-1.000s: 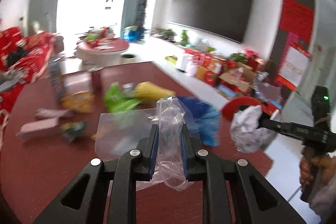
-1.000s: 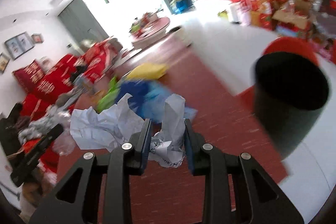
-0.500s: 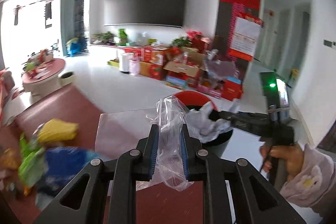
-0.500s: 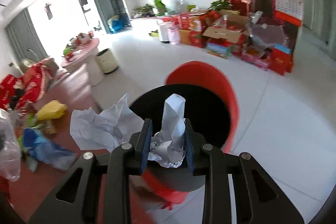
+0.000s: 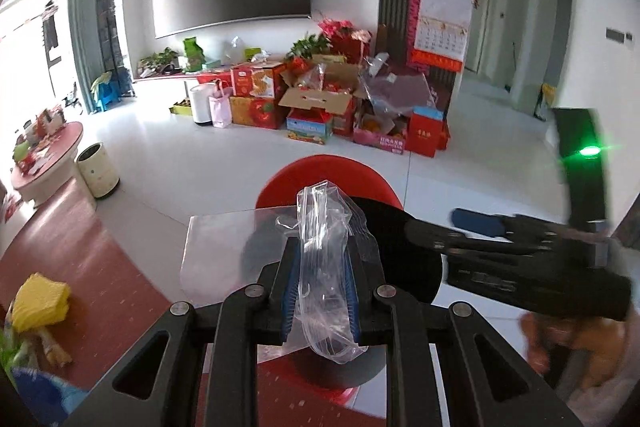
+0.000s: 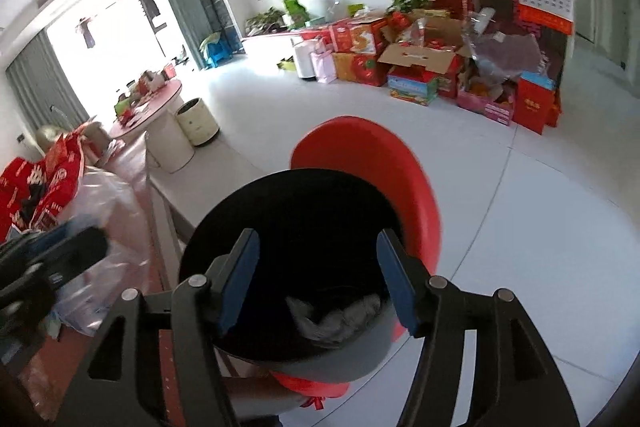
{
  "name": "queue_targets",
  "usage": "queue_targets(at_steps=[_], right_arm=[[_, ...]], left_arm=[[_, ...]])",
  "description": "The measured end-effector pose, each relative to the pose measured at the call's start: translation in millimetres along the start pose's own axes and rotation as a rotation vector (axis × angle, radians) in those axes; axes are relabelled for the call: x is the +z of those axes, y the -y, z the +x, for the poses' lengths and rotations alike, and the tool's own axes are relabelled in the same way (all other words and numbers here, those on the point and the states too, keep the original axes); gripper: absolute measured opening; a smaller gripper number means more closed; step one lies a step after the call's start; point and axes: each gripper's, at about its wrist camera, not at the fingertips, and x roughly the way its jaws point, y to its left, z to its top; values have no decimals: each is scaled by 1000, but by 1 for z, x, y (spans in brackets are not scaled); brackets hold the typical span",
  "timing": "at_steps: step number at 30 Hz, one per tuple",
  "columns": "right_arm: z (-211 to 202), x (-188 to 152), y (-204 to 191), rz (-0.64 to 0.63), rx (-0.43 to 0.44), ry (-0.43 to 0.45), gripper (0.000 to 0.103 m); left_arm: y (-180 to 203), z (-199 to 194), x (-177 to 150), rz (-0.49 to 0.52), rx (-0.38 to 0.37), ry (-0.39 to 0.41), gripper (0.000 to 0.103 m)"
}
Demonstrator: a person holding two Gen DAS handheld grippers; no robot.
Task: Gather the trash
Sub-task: 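Carry the white paper to the black bin and open the right gripper, then grasp the pink box with the left gripper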
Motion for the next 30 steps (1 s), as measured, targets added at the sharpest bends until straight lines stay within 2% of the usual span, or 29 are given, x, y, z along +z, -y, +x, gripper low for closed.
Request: queue_targets(at_steps=[6,8,11,15,18,21,23,27,30], right_arm=[[-29,-18,31,78,-8,16,63],[-38,-23,37,102,-8,20,63],[-49,-27,40,127,-7,26,65],[-58,-28,35,139,10,36,74],[-57,-29,21,130,46,31,82],[-54,-31,0,93,73,16,84],[-52,-33,-14,66,92,5,87],[-54,-40,-48,0,140,-9,101],[-56,-46,-75,-59,172,-18,103]], left_arm=[[24,34,7,74,59,-17,103],[26,29,4,77,86,21,103],[22,25,4,55,77,0,103],[10,-6,-5,33,85,43,103],[-13,-42,-22,-21,83,60,103],[-39,-69,-39,-71,112,67,103],[-62,-94,-55,-117,148,86,103],[-111,-137,-86,-219,236,122,103],[-146,-157,-109,-291,304,122,103]])
